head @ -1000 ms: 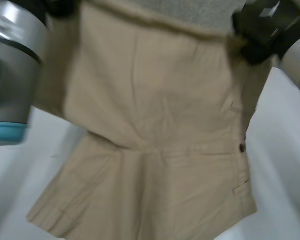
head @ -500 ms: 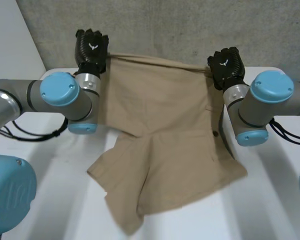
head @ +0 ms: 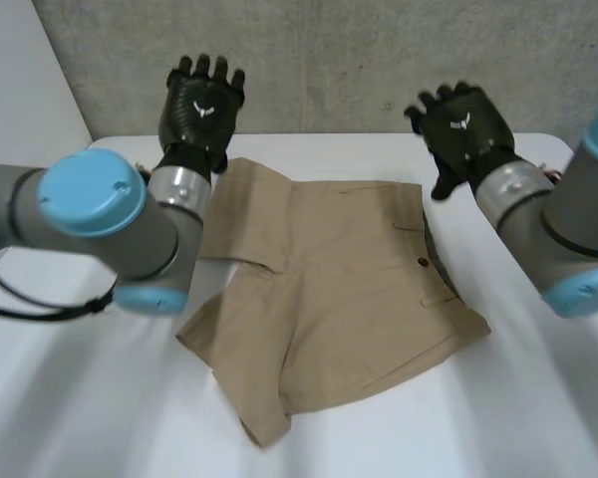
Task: Fold the shorts.
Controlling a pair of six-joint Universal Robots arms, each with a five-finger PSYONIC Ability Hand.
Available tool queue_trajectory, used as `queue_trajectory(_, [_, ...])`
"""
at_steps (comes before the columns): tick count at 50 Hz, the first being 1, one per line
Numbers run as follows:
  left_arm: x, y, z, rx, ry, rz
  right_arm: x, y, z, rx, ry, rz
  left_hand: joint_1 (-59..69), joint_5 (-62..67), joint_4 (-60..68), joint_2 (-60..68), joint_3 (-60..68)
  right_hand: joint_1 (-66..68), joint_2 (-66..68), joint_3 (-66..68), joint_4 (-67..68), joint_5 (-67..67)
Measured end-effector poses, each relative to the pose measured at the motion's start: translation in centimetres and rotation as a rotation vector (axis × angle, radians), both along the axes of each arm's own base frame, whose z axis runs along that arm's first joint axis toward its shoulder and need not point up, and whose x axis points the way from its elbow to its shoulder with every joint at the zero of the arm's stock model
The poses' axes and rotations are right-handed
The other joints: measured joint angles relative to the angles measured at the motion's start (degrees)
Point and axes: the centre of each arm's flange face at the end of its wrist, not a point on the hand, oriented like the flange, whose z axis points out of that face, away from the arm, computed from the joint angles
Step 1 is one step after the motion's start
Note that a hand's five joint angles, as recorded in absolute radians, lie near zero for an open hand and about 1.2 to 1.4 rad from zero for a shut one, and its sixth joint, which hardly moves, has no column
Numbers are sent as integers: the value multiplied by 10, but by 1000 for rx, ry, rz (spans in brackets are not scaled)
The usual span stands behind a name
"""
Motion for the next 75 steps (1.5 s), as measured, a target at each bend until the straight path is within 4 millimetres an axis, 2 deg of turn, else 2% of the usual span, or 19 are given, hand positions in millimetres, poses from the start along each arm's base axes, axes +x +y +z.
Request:
queue_trajectory(8, [20,98,-3,286,16,-91,-35,44,-21,329,84,78,0,0,0,0,0,0,0,1,0,0])
queue_trajectory(10, [26,119,-6,364,47,-111,-44,50,-27,395,91,84,10,5,8,9,6,4,10,11,3,4])
queue_trajectory(11, [27,123,-6,379,53,-114,-46,51,-29,410,92,86,25,13,18,22,15,5,13,16,5,7])
queue_trajectory(12, [31,138,-9,441,83,-126,-53,54,-35,452,96,86,40,27,33,35,28,5,13,16,5,7])
queue_trajectory(14, [33,143,-10,461,94,-128,-55,55,-37,466,98,87,40,27,33,35,28,5,13,16,5,7])
queue_trajectory(15, [40,163,-14,553,138,-132,-64,57,-46,505,104,86,76,59,67,67,60,5,13,16,5,7])
queue_trajectory(16, [42,170,-16,586,154,-130,-71,59,-52,528,111,85,81,65,73,74,66,60,74,82,72,62])
queue_trajectory(21, [52,199,-29,731,201,-109,-86,63,-70,553,149,94,146,131,139,140,133,90,107,115,104,92])
queue_trajectory(27, [58,221,-45,840,203,-95,-93,60,-90,533,181,94,168,154,164,163,158,137,168,171,161,143])
queue_trajectory(38, [57,236,-73,922,147,-71,-93,48,-119,494,185,93,169,159,167,167,159,188,229,234,223,204])
queue_trajectory(45, [58,237,-83,920,118,-24,-91,44,-123,469,184,103,169,159,167,167,159,270,333,334,321,300])
queue_trajectory(46, [58,237,-85,918,114,-14,-91,43,-124,462,184,104,169,159,167,167,159,322,397,400,390,364])
queue_trajectory(48, [59,237,-86,914,109,-3,-90,41,-124,452,183,105,169,159,167,167,159,344,429,428,419,389])
queue_trajectory(51, [59,236,-88,911,101,12,-90,39,-124,435,183,105,169,159,167,167,159,416,542,543,536,502])
queue_trajectory(56, [60,235,-91,903,95,28,-89,38,-124,423,181,104,169,159,167,167,159,424,547,552,548,515])
queue_trajectory(66, [65,221,-98,859,89,102,-88,44,-122,439,173,103,169,159,167,167,159,426,547,552,549,525])
queue_trajectory(75, [75,186,-97,770,21,189,-87,46,-117,443,159,97,174,163,171,170,161,426,547,552,549,527])
